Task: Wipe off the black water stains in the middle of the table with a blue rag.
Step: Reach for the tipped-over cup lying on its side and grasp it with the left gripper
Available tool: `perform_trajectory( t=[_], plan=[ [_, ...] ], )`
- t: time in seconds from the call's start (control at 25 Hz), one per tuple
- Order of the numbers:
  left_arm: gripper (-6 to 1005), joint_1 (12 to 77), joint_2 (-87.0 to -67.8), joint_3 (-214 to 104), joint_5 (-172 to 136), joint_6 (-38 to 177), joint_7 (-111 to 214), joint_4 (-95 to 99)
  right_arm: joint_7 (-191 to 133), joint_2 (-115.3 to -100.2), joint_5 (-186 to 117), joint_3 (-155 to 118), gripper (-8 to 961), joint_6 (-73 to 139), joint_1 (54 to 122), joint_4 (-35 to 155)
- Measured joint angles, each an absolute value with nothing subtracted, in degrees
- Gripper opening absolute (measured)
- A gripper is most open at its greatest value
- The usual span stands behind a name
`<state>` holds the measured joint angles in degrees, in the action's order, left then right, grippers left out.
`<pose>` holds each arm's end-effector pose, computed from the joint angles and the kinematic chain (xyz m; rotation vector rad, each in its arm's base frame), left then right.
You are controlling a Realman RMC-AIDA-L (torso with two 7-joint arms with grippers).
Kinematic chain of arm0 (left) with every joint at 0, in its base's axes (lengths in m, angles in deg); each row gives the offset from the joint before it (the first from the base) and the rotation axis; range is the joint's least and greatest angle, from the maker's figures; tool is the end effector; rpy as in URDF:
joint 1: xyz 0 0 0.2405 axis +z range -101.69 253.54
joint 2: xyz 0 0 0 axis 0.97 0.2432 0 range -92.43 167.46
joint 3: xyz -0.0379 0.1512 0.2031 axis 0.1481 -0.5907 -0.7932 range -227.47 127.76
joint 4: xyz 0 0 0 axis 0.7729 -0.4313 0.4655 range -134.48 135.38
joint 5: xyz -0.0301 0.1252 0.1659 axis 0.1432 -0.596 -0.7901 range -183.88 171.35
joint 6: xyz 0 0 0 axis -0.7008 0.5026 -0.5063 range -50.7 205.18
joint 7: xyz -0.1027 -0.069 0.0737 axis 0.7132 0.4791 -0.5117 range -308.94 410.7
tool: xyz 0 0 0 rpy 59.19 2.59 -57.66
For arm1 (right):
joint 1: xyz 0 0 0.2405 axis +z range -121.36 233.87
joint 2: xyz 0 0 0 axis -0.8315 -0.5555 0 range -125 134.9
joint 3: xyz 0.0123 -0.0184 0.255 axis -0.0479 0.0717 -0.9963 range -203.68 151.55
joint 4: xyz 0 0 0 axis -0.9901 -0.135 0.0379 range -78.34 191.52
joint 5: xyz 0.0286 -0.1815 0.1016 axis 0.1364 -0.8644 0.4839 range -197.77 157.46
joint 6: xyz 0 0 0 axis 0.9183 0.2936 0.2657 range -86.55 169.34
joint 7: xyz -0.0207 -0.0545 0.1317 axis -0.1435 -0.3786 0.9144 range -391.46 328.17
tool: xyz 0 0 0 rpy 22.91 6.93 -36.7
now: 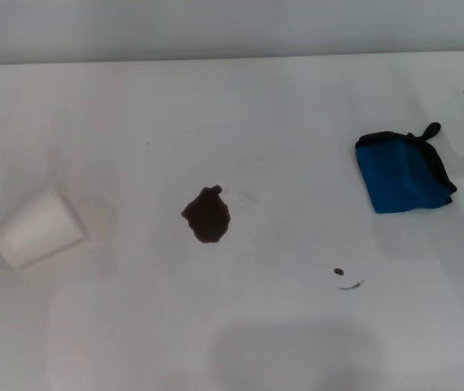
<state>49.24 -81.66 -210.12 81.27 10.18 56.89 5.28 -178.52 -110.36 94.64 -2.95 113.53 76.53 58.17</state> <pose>-0.3540 0.3282 0.0027 -1.4620 -0.5933 -0.5982 0.3869 0.2919 0.0325 -1.5481 0.7664 0.7890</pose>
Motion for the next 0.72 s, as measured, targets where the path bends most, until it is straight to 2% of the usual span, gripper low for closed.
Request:
perform_trajectory(
  t=[0.72],
  plan=[
    [876,49.9,-81.62,-210.5,80.6,9.0,57.0,6.6,-178.3,-110.36,94.6,-2.9,849,113.4,75.9,58.3]
  ],
)
